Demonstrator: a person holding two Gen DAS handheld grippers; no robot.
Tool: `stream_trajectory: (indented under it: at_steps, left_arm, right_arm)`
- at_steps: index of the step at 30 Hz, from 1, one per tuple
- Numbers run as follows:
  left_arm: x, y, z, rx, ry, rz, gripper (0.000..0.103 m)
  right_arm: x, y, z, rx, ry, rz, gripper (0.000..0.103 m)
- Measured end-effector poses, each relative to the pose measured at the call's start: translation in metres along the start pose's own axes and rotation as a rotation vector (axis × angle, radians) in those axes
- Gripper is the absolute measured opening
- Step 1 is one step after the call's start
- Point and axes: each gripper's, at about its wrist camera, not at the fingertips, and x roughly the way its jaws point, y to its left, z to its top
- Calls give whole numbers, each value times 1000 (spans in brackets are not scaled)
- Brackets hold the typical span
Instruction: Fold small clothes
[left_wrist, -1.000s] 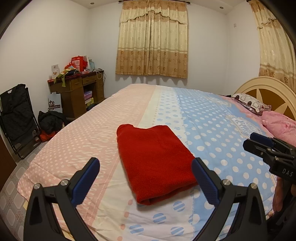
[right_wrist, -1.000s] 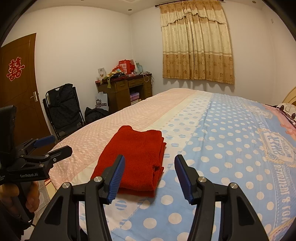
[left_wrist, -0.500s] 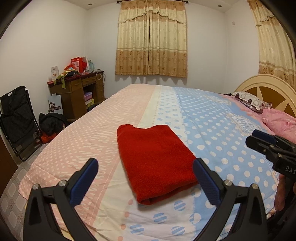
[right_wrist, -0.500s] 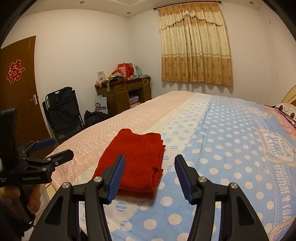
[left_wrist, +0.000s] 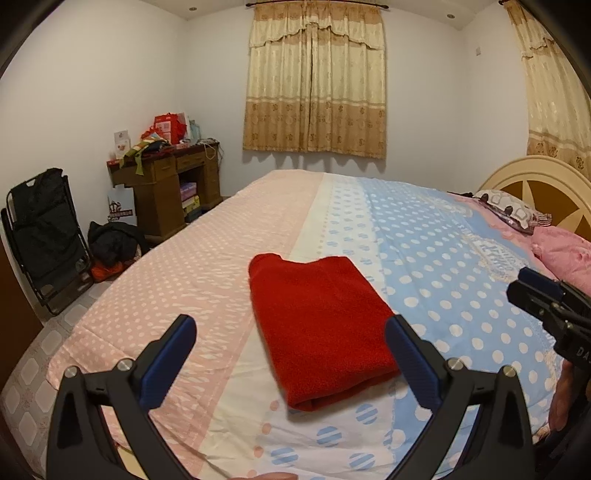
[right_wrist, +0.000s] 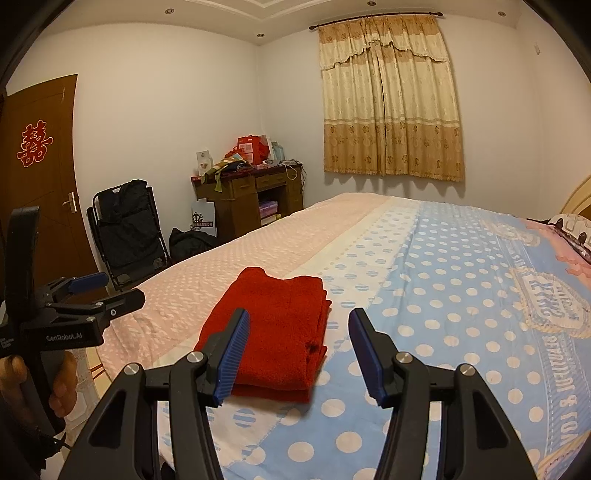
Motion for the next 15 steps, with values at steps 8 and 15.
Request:
stream_trajectory:
  at_steps: [8,15]
  left_arm:
    - [-4,18,7,-22,-23,28,103]
    - [0,21,5,-19,-26,39,103]
  right_arm:
    - [2,4,-2,-12,7,14,57]
    - [4,9,-6,-21,17,23,57]
